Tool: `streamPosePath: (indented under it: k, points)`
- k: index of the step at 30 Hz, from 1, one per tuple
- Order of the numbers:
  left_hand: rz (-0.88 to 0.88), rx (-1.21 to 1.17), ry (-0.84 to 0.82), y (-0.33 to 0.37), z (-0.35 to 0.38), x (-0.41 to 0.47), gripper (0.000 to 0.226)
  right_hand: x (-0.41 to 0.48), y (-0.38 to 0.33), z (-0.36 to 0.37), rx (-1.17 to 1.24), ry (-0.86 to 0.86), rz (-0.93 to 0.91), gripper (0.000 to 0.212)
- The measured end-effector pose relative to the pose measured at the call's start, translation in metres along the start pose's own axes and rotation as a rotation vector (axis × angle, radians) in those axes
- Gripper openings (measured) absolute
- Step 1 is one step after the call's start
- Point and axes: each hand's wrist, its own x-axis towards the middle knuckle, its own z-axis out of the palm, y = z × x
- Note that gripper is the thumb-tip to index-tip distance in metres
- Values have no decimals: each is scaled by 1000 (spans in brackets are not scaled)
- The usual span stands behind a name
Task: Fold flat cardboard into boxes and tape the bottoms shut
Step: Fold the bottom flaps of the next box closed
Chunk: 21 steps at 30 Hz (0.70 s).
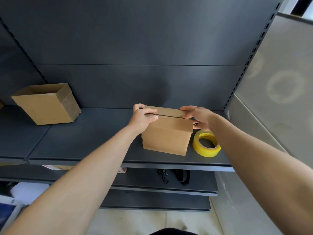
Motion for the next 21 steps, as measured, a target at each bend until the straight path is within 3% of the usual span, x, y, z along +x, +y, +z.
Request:
streamPosePath:
  k: [3,8,13,16,18,21]
  points:
    - [13,67,11,3,1,0,27,2,-1,3,-9,26,-11,37]
    - [181,433,90,22,11,8,21,1,-4,5,-17,36,-8,36]
    - [151,274,58,30,31,13,22,-1,12,-11,140,-19,-49,23]
    - [146,212,75,27,31,13,22,7,36,-31,291,204,-70,21]
    - [147,200,84,27,31,15,21,10,52,-40,-60,322,-24,26]
    - [160,202,91,27,31,16,21,6,65,-39,-874,149,245,23]
